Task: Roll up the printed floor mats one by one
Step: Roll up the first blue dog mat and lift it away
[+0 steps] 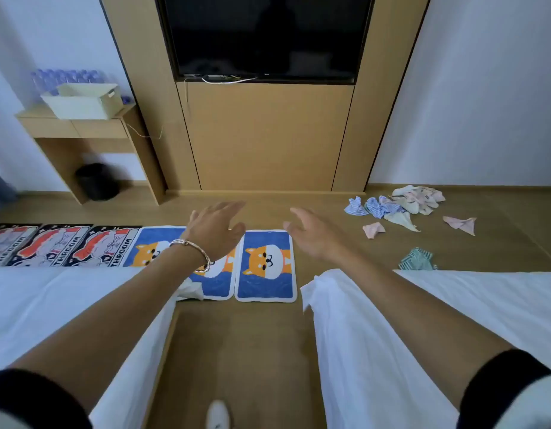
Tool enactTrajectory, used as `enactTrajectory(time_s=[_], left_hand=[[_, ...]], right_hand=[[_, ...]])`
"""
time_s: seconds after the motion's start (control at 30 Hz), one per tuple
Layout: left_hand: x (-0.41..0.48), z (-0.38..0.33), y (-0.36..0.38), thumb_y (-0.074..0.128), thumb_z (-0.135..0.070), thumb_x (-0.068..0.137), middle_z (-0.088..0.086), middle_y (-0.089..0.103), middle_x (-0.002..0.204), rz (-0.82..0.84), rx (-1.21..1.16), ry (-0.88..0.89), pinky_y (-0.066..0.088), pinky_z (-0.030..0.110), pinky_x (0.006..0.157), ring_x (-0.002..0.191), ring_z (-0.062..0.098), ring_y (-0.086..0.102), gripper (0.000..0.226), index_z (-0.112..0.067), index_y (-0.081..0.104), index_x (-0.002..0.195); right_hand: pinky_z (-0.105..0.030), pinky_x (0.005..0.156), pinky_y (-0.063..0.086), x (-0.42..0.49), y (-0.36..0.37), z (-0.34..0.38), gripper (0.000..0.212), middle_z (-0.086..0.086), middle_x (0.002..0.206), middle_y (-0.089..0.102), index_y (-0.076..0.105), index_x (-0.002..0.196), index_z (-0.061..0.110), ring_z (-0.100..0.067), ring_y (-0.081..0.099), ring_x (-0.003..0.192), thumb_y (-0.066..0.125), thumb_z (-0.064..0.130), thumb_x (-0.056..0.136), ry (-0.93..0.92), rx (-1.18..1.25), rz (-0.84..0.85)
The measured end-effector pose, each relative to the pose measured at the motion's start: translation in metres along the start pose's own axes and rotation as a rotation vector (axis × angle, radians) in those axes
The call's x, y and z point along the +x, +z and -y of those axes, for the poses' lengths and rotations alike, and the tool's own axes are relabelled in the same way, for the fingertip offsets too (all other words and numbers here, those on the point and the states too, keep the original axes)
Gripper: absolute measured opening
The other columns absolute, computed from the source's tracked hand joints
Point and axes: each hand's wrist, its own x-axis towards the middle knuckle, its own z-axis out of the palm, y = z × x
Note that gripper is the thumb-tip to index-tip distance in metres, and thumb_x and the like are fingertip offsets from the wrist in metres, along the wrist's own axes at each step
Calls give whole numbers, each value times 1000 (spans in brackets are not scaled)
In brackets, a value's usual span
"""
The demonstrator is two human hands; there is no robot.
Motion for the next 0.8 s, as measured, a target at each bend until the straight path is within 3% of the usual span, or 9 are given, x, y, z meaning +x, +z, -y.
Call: enactTrajectory(time_s=[0.47,0.8], left_hand=[[143,130,-26,41,-36,97,-5,35,151,23,-91,-1,21,49,113,137,22,32,51,-28,31,146],[189,200,-4,44,-32,97,0,39,148,125,-193,-14,29,45,110,134,23,37,50,-23,35,145]], right_hand=[[-39,110,26,161,20,75,56,-4,158,20,21,152,18,-24,24,143,32,42,103,53,-195,15],[-40,102,35,247,54,92,54,-7,152,29,24,150,17,-27,35,135,31,42,102,79,-304,91]])
